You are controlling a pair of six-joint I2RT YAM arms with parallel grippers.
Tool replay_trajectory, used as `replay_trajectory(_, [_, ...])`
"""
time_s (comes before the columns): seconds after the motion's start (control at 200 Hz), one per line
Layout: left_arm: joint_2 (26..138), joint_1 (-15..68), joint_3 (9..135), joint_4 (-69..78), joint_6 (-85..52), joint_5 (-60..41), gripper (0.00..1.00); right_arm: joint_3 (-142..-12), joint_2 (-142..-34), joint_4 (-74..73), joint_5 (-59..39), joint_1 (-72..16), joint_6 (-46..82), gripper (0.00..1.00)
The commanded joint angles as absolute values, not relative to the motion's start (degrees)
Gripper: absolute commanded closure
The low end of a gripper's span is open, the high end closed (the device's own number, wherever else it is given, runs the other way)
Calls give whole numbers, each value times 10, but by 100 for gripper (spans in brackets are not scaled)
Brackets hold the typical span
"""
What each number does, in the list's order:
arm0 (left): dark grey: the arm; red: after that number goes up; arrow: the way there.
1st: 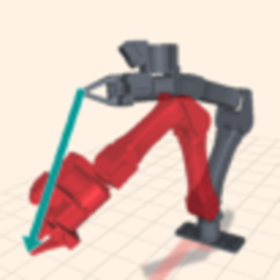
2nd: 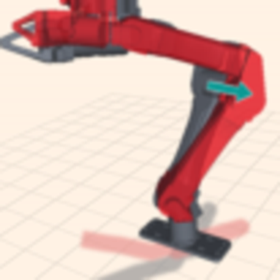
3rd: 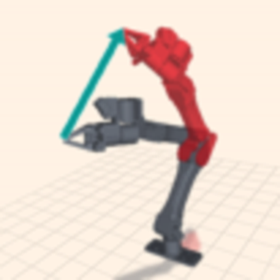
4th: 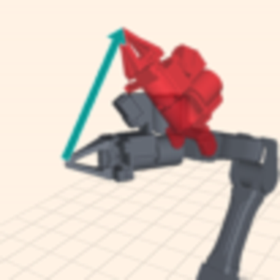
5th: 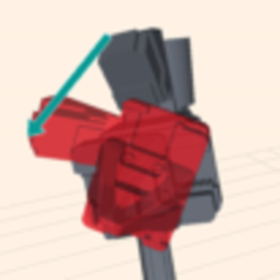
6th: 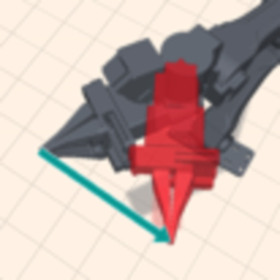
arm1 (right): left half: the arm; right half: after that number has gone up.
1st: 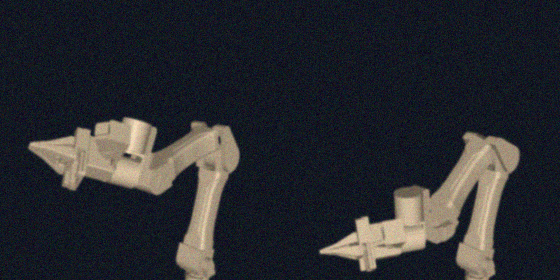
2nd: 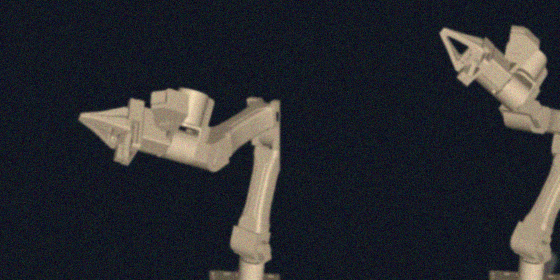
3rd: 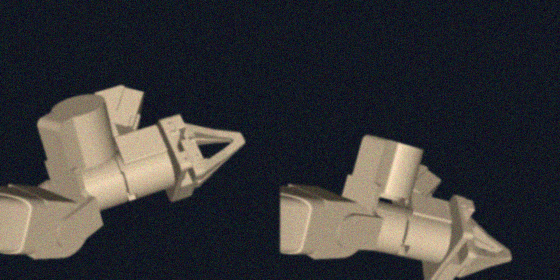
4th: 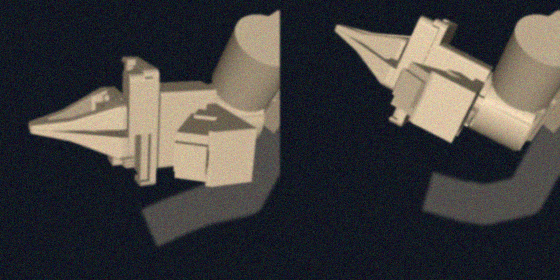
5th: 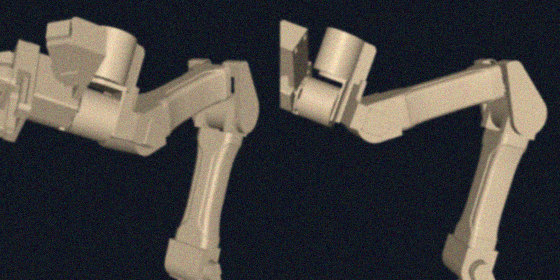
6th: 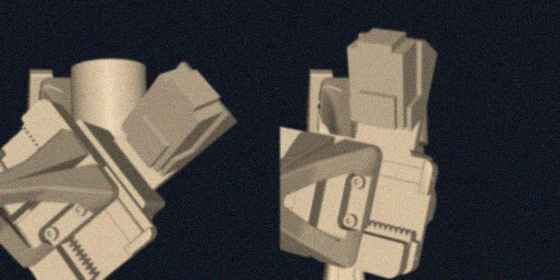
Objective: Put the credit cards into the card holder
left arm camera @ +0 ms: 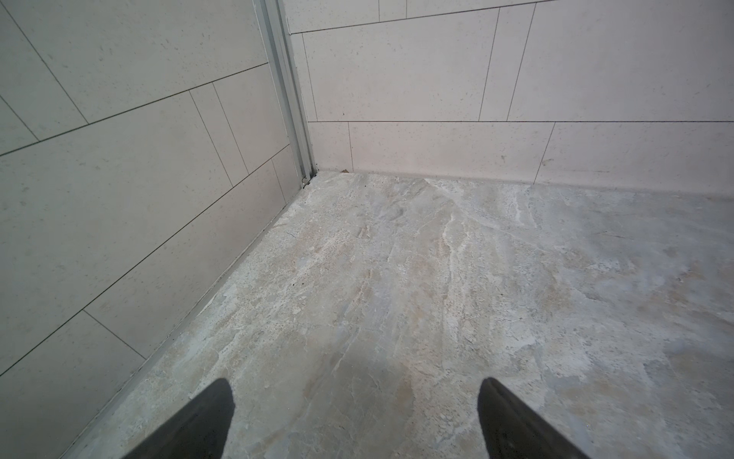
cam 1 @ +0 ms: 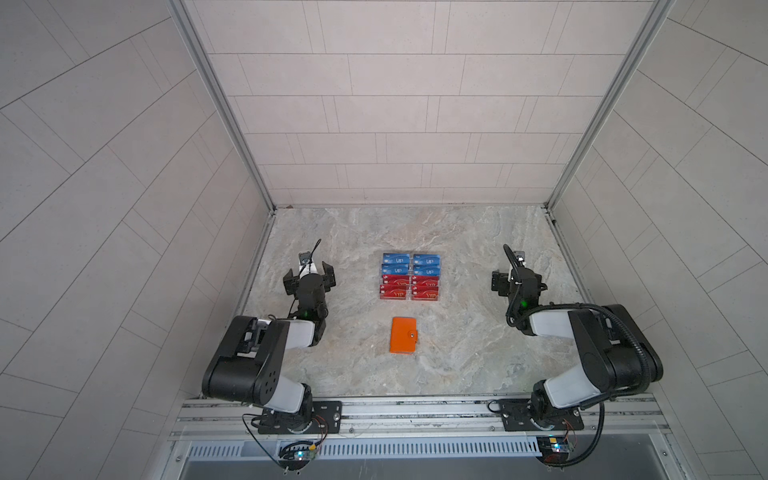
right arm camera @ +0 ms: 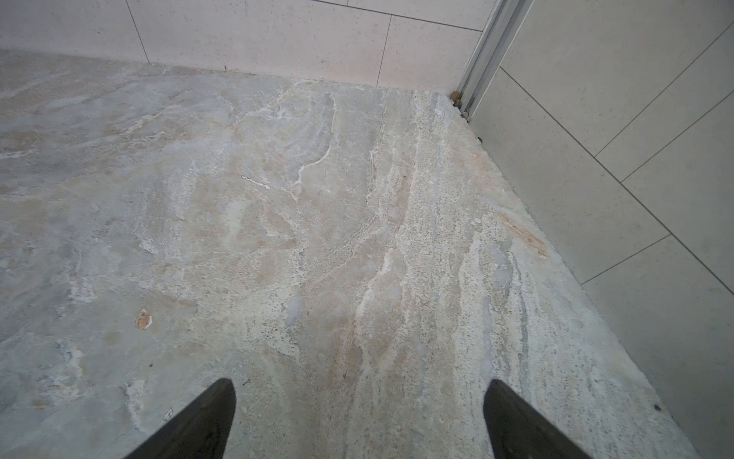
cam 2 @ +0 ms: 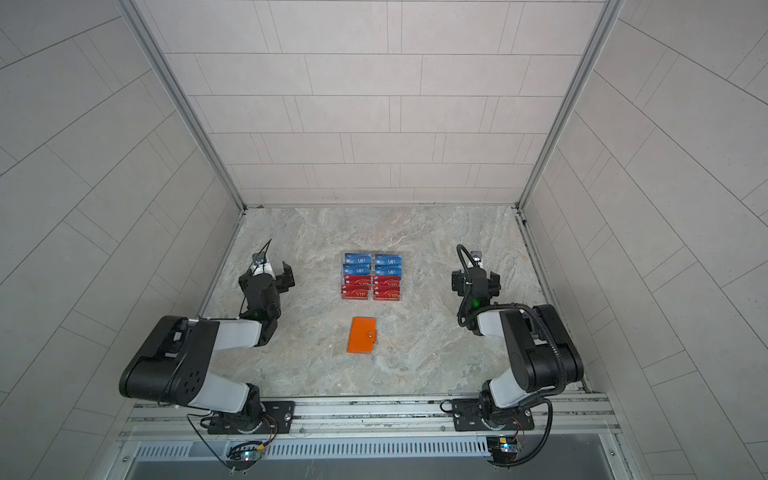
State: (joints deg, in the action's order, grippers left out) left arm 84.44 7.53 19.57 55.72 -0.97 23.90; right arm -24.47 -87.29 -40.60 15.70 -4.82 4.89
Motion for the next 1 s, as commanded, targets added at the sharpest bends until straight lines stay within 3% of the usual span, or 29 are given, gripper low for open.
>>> replay_trajectory(0.0, [814, 74, 193, 546, -19, 262, 0, -266, -838, -365, 178, -47, 48, 0])
replay_trajectory(0.1, [796, 78, 206, 512, -19, 283, 0, -299, -781, -266, 195, -46, 55, 0])
replay_trajectory(0.36, [689, 80, 398, 98, -85, 343, 0, -343, -649, -94, 199, -47, 108, 9])
replay_trajectory(0.551, [638, 135, 488, -108, -165, 367, 1, -415, -581, 78, 113, -51, 156, 21])
replay_trajectory(0.641, [633, 172, 524, -189, -186, 369, 6, -454, -576, 155, 74, -67, 183, 28])
replay_trajectory(0.771, [628, 217, 557, -277, -199, 319, 15, -502, -581, 251, 54, -147, 205, 41])
replay_trajectory(0.996, [592, 252, 539, -359, -234, 133, 21, -534, -622, 363, 42, -357, 290, 42])
